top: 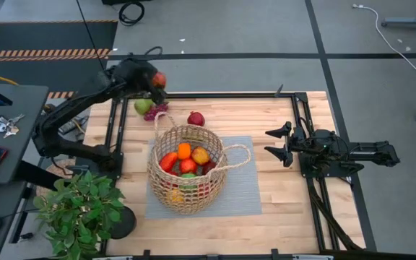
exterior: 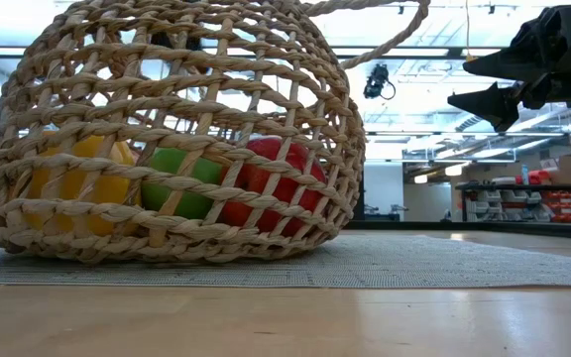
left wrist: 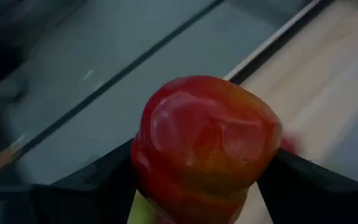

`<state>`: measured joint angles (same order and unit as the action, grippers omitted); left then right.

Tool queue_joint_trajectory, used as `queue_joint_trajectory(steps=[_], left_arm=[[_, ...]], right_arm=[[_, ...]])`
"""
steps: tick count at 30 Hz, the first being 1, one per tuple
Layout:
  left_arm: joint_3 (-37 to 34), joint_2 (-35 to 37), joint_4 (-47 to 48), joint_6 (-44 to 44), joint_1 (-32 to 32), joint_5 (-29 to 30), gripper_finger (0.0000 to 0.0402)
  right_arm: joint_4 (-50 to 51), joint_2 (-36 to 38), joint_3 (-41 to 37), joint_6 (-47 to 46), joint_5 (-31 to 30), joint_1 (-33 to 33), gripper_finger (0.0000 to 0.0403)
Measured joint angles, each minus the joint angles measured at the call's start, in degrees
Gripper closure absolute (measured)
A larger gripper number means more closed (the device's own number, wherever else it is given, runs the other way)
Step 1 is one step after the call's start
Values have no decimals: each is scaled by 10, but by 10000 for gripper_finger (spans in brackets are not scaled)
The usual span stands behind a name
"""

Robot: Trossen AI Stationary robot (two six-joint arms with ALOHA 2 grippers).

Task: Build produce basket
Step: Put the red apple into the brown woven basket

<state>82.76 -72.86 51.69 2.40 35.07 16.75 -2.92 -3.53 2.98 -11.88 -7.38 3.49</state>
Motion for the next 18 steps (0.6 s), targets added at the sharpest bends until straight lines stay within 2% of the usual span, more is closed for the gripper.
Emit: queue_joint_trajectory(steps=[9, 18], left_arm=[[32, 20, -130, 11, -113, -158, 120], [32, 20, -239, -72, -237, -170, 117]], right_arm=[[0, 0, 0, 0, 0, 0, 54], [0, 0, 0, 0, 0, 0, 54]])
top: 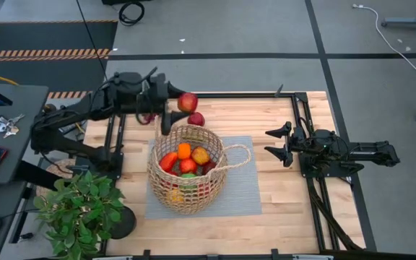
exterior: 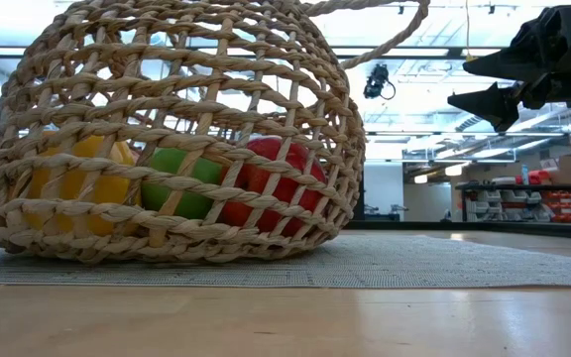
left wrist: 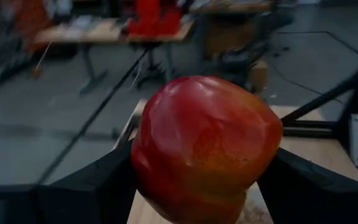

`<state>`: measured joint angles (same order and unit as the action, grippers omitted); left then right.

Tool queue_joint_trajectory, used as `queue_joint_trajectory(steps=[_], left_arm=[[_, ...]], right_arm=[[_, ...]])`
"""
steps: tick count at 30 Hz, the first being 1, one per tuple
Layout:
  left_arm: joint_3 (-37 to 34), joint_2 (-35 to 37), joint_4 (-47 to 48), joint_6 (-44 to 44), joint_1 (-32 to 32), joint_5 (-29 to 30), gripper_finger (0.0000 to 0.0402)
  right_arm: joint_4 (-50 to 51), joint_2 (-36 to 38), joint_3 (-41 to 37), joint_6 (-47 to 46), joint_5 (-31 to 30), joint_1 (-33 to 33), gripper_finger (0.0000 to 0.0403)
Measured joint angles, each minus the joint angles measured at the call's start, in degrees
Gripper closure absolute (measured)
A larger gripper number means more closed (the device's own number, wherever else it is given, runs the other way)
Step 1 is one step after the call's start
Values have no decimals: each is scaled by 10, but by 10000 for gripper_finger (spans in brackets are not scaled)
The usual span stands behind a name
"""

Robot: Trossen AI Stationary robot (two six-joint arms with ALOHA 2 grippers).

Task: Build produce basket
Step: Put the red apple into the brown woven basket

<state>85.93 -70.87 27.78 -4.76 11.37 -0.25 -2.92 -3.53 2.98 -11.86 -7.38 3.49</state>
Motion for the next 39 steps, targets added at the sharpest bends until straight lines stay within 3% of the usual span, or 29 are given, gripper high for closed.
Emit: queue_joint_trajectory(steps=[8, 16, 19, 28, 34, 39], left_arm=[[0, 0, -46, -110, -76, 1, 116], [0, 0, -43, -115, -81, 7, 116], [0, -5, -34, -159, -81, 6, 116], [0, -26, -6, -433, -84, 6, 115], [-1, -36, 11, -672, -91, 6, 115], [-1, -50, 13, -765, -94, 6, 115]], right_arm=[[0, 0, 0, 0, 0, 0, 54], [0, 0, 0, 0, 0, 0, 54], [0, 0, 0, 0, 0, 0, 54], [-4, 0, 0, 0, 0, 0, 54], [-11, -1, 0, 0, 0, 0, 54], [-14, -2, 0, 0, 0, 0, 54]])
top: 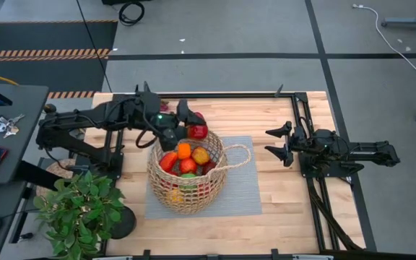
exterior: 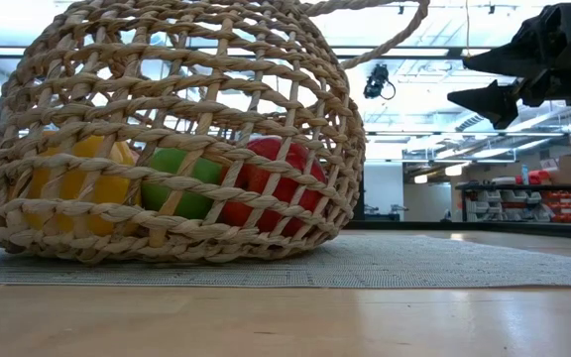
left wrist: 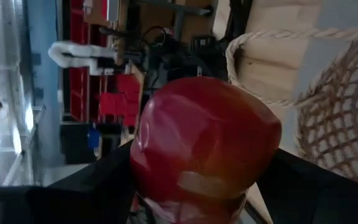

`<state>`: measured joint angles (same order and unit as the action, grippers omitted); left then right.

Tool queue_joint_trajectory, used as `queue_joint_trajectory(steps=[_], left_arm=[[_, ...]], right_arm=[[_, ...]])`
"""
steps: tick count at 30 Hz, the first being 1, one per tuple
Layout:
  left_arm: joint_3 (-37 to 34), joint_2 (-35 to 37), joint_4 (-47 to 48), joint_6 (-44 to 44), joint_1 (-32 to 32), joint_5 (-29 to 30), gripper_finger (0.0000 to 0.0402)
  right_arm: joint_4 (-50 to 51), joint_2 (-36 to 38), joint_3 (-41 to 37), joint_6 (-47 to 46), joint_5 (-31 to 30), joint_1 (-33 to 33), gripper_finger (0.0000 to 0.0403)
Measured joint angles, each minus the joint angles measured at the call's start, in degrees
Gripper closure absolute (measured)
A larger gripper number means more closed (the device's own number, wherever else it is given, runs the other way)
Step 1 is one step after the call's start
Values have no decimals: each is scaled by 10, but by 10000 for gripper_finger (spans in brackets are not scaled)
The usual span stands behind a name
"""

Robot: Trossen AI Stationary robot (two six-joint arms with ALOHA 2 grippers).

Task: Build produce basket
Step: Put the red apple into the brown woven basket

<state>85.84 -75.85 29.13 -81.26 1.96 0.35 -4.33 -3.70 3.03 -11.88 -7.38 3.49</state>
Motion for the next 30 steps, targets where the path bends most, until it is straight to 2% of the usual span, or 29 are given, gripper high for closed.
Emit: queue_joint_trajectory(steps=[6, 13, 16, 24, 27, 30], left_arm=[[0, -7, 0, 2, 0, 0, 115], [0, -8, -2, 158, 0, -20, 115], [0, -9, -11, 245, 2, -67, 115], [0, -9, -80, 454, 19, -246, 115], [0, -8, -115, 555, 25, -288, 115], [0, -8, -129, 662, 30, -301, 115]], right_arm=[[-2, 0, 0, 0, 0, 0, 54], [-2, 0, 0, 0, 0, 0, 54], [-2, 0, 0, 0, 0, 0, 54], [-2, 0, 0, 0, 0, 0, 54], [-2, 0, 0, 0, 0, 0, 54], [-2, 0, 0, 0, 0, 0, 54]])
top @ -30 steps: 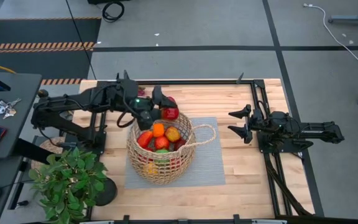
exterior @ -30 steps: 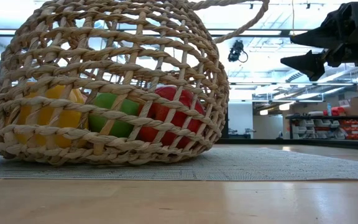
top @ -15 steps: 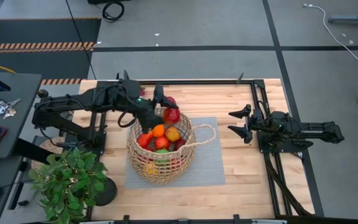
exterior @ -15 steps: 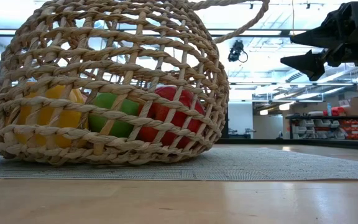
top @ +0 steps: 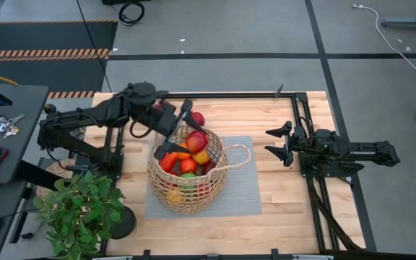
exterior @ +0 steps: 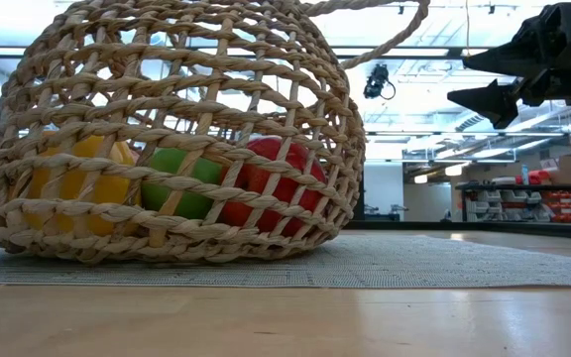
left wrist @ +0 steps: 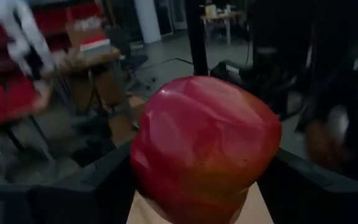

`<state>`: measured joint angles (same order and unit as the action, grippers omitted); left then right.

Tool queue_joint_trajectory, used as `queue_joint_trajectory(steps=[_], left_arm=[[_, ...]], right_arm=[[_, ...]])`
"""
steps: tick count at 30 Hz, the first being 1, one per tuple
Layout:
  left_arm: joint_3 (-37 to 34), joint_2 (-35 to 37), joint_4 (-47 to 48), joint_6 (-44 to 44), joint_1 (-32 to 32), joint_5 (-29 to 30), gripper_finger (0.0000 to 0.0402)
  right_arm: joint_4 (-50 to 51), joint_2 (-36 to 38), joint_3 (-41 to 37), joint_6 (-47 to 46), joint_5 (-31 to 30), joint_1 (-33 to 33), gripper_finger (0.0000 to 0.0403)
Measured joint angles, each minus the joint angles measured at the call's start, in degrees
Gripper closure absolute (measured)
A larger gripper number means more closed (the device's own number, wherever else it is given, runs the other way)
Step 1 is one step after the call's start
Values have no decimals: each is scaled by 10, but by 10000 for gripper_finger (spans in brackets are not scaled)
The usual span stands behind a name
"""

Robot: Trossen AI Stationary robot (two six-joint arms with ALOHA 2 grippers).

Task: Build produce basket
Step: Put the red apple into the brown woven basket

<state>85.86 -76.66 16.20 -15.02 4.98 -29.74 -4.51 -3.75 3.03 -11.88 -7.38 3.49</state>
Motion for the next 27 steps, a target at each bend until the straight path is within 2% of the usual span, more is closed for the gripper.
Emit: queue_joint_trajectory(steps=[4, 9, 15, 22, 27], left_arm=[[0, 0, 1, 132, 3, 1, 115], [0, 0, 13, 194, 14, 8, 115], [0, 0, 27, 329, 31, 41, 115], [0, 0, 34, 387, 43, 62, 115], [0, 0, 41, 387, 38, 149, 115]], right_arm=[[0, 0, 0, 0, 0, 0, 54], [0, 0, 0, 0, 0, 0, 54], [0, 0, 0, 0, 0, 0, 54], [0, 0, 0, 0, 0, 0, 54], [0, 0, 0, 0, 0, 0, 54]])
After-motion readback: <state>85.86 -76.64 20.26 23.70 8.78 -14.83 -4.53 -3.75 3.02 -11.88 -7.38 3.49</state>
